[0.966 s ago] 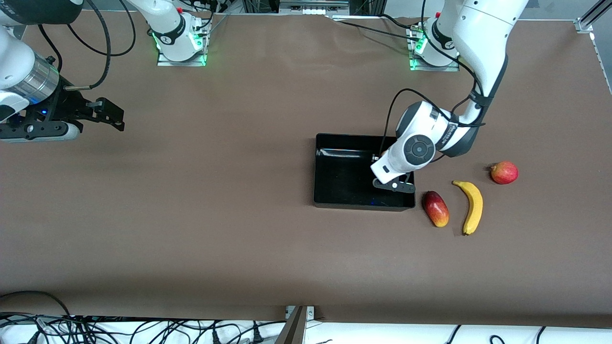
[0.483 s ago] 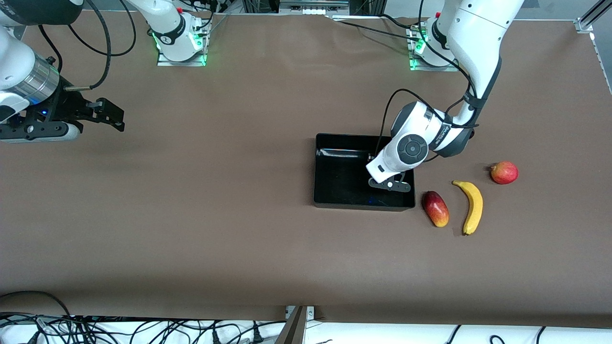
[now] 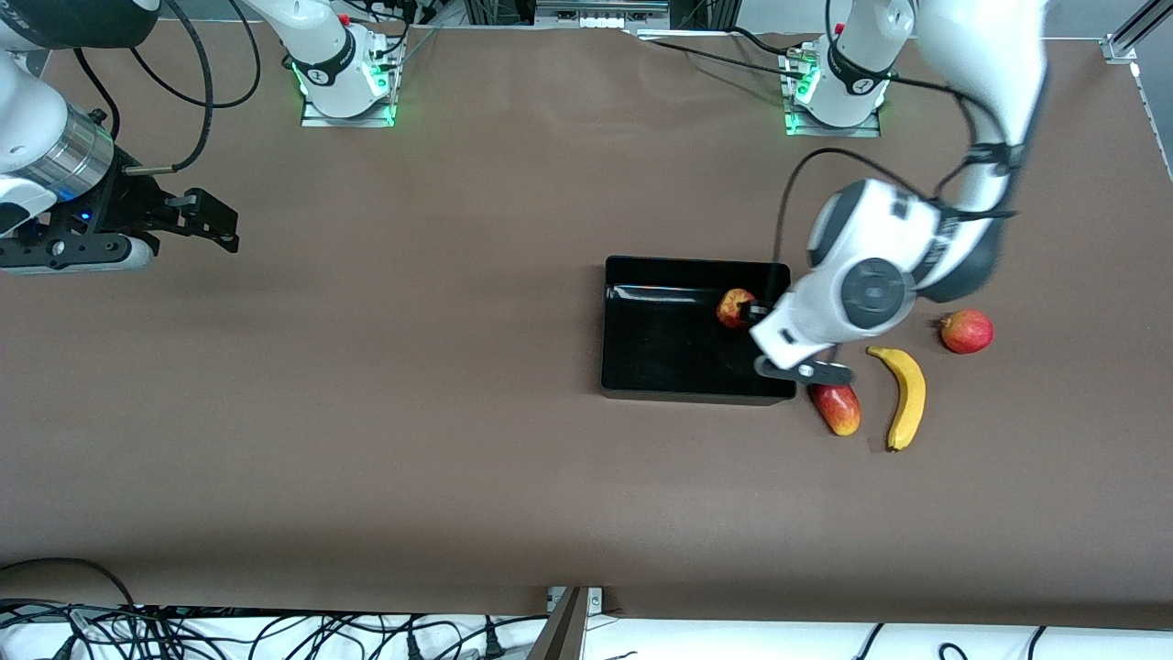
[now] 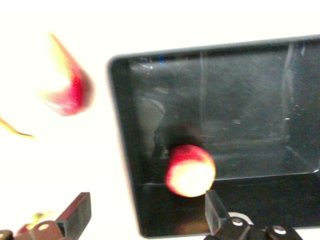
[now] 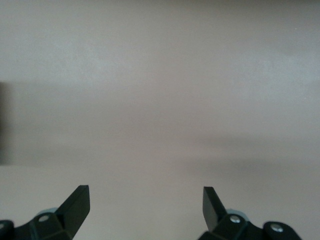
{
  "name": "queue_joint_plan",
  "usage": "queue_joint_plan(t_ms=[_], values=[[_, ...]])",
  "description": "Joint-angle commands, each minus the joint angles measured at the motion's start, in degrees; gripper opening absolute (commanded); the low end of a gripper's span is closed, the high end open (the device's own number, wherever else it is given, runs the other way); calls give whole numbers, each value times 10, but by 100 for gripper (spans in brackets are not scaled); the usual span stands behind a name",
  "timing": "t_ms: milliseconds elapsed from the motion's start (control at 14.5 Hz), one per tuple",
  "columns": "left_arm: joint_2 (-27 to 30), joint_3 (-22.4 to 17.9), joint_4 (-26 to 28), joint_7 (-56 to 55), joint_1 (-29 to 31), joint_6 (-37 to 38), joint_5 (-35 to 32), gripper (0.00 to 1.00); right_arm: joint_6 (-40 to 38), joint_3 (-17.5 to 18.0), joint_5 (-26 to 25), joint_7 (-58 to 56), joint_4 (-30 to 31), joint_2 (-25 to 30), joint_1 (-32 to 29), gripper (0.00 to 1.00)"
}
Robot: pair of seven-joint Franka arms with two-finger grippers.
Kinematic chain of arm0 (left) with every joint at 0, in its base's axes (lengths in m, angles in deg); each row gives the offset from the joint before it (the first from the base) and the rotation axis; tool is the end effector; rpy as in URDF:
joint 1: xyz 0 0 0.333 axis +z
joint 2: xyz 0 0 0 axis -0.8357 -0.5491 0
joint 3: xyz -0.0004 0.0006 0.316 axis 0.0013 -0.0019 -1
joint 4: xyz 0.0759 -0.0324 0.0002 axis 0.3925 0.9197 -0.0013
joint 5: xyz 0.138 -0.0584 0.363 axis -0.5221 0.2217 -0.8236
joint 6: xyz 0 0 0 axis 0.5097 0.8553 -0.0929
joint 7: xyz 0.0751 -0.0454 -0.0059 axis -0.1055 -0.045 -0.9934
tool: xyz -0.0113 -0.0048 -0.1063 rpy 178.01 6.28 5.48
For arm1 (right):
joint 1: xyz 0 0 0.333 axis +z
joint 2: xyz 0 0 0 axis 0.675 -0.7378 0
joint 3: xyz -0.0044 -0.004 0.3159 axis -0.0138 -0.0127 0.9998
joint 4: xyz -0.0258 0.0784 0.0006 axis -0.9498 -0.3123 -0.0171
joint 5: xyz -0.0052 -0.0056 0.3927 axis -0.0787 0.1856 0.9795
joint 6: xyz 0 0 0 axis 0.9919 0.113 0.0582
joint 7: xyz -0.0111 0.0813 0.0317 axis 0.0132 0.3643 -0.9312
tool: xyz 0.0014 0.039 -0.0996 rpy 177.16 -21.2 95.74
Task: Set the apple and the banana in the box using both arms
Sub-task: 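Move the left gripper to the yellow banana and grasp its stem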
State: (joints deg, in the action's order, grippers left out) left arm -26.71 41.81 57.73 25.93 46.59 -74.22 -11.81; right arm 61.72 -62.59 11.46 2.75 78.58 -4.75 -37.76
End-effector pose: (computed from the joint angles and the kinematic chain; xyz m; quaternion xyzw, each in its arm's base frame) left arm 0.6208 -0.1911 0.3418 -0.9897 0.0712 0.1223 0.0189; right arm 0.5739 0.0773 0.5892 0.9996 0.0281 -0.0022 0.0026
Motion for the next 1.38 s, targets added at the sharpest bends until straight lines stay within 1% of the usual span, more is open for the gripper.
queue_joint_plan(t_ms=[0,69,345,483,552,690,759,828,897,966,1034,1172,1310], values=[[-19,-8,-20,118,52,1,-76,100,-1,2,-6,3,-11,-5,1,100],[-30,-8,-19,166,76,-29,-92,100,-1,2,-6,3,-11,-5,1,100],[-89,-8,-18,281,158,-147,-93,100,4,2,-5,3,-11,-5,1,100],[-118,-8,-17,321,179,-195,-93,100,4,2,-5,3,-11,-5,1,100],[-129,-8,-15,325,192,-210,-93,100,4,2,-5,3,-11,-5,1,100],[-150,-8,-11,326,198,-233,-93,100,4,2,-5,3,-11,-5,1,100],[-154,-7,-10,326,205,-234,-93,88,4,2,-5,3,-11,-5,1,100],[-154,-7,-8,326,205,-234,-92,61,4,2,-5,3,-11,-5,1,100],[-154,-7,1,325,210,-235,-84,40,4,2,-5,3,-11,-5,1,100],[-154,-7,2,325,211,-235,-83,25,4,2,-5,3,-11,-5,1,100],[-154,-7,2,325,211,-235,-83,13,4,2,-5,3,-11,-5,1,100],[-153,-7,1,326,212,-232,-83,0,4,2,-5,3,-11,-5,1,100],[-144,-5,-1,323,211,-226,-83,0,4,2,-5,3,-11,-5,1,100]])
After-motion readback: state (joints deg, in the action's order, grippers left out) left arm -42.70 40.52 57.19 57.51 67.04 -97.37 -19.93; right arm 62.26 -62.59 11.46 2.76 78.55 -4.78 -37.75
